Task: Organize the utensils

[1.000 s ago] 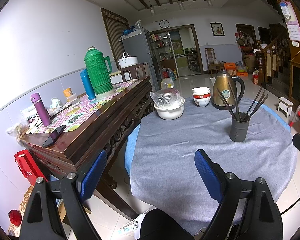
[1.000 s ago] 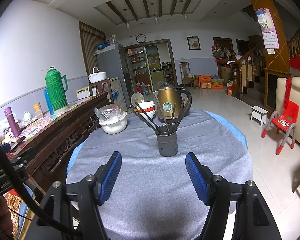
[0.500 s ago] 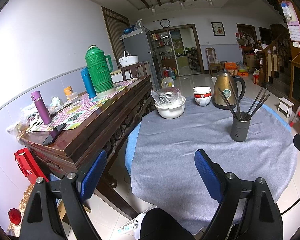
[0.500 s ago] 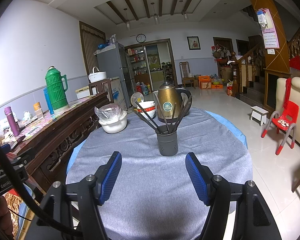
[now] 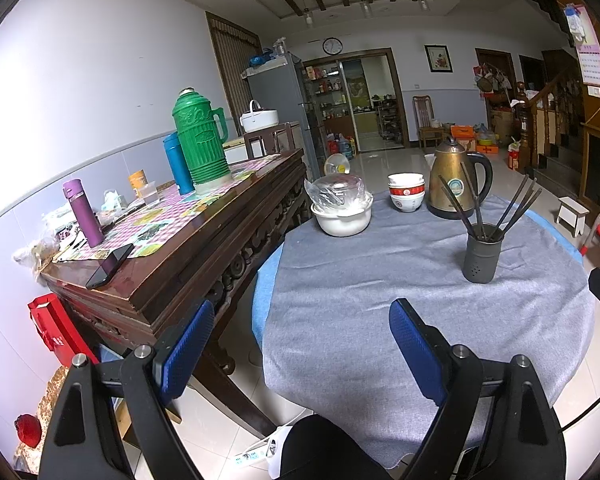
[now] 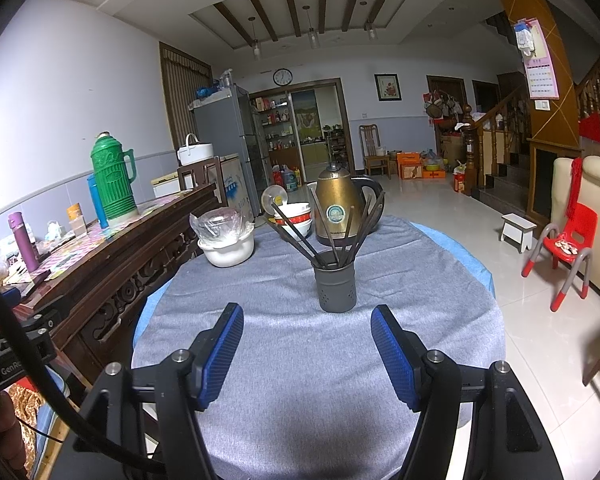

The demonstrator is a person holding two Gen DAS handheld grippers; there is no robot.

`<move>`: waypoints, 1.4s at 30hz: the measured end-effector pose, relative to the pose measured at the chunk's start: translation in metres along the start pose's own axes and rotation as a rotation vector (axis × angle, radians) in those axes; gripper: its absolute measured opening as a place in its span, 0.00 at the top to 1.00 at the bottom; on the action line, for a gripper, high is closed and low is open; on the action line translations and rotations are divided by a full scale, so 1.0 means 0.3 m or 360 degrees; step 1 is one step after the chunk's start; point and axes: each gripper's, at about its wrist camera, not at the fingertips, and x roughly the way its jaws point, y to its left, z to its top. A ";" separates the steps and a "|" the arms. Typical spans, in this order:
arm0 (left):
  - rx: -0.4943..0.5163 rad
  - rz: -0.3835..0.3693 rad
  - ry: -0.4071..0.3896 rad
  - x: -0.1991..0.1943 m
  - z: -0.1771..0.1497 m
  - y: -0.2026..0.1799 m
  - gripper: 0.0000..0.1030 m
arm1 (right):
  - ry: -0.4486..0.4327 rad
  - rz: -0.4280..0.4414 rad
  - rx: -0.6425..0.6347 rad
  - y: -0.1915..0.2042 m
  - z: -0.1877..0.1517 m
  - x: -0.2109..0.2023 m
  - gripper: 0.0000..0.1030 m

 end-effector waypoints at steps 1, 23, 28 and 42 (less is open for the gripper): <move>-0.0003 0.0000 0.0001 0.000 -0.002 0.001 0.13 | 0.0001 0.0000 0.0001 0.004 0.001 0.001 0.32; -0.0015 0.0005 0.0006 -0.001 -0.006 0.015 0.13 | 0.0005 0.0001 -0.0008 0.007 0.000 0.004 0.32; -0.0016 0.0010 0.0005 -0.002 -0.006 0.014 0.13 | 0.0004 0.0001 -0.0008 0.008 -0.001 0.004 0.32; -0.0020 0.0013 0.0004 -0.004 -0.005 0.021 0.13 | -0.0009 0.0005 -0.0018 0.002 0.000 -0.003 0.32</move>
